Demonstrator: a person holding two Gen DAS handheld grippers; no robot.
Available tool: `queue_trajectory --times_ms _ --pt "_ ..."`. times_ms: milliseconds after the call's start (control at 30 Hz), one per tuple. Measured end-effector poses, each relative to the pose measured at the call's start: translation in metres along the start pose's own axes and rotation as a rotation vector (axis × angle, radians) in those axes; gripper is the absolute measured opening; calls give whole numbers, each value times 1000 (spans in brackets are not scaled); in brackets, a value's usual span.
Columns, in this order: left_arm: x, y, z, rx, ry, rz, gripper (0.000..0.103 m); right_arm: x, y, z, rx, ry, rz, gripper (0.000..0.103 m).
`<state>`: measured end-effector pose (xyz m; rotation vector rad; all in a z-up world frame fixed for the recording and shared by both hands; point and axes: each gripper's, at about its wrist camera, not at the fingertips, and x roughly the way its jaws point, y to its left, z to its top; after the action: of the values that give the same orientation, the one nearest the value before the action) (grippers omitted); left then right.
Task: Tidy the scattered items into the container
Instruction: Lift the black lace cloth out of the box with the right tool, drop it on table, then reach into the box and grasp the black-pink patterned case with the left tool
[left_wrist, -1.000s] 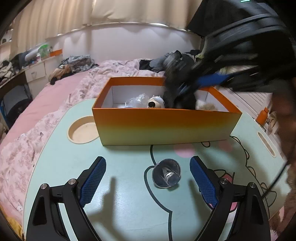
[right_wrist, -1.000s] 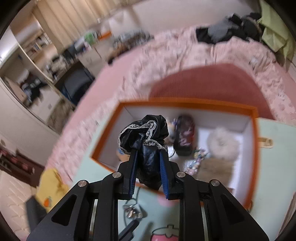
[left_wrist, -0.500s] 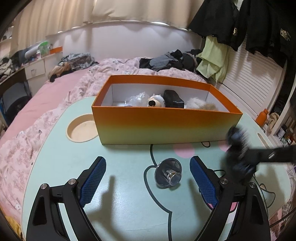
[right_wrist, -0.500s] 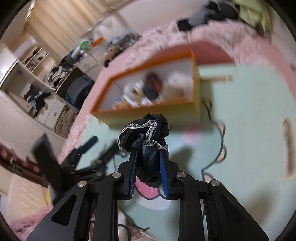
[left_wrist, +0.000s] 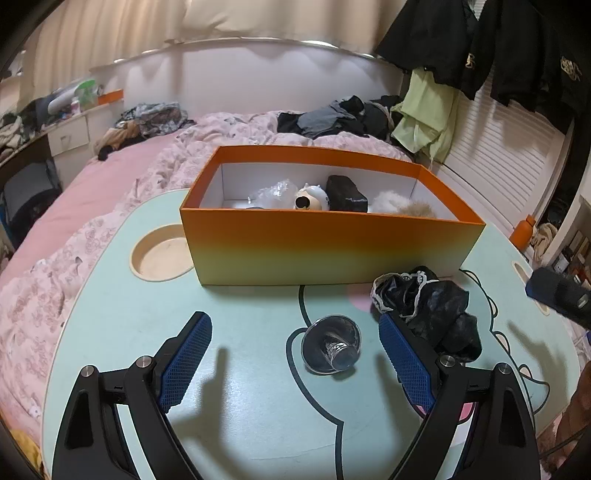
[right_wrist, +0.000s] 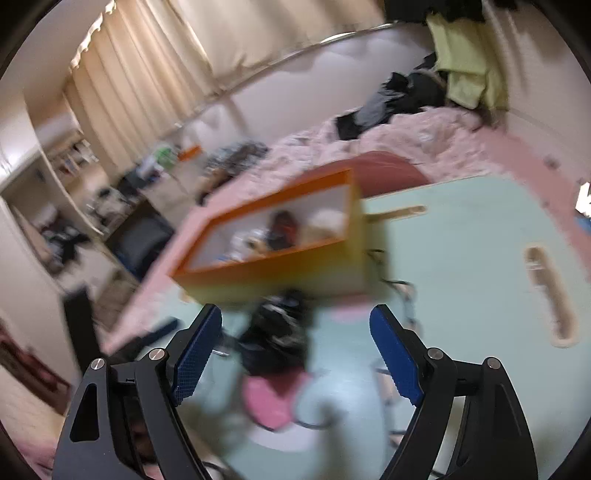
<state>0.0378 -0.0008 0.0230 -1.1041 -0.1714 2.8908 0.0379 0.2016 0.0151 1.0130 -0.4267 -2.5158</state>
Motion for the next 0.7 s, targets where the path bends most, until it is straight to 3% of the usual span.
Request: queue_trajectory --times_ms 100,200,433,600,700 --pt "0 0 0 -4 -2 -9 92 12 -7 -8 -9 53 -181 82" --pt "-2 2 1 -13 -15 -14 92 25 -17 -12 -37 109 -293 82" --pt "-13 2 18 8 -39 -52 91 29 -17 -21 -108 144 -415 83" --pt "-29 12 62 -65 -113 -81 91 34 -18 -23 -119 153 -415 85" --pt "-21 4 96 -15 -60 -99 88 36 -18 -23 -119 162 -408 89"
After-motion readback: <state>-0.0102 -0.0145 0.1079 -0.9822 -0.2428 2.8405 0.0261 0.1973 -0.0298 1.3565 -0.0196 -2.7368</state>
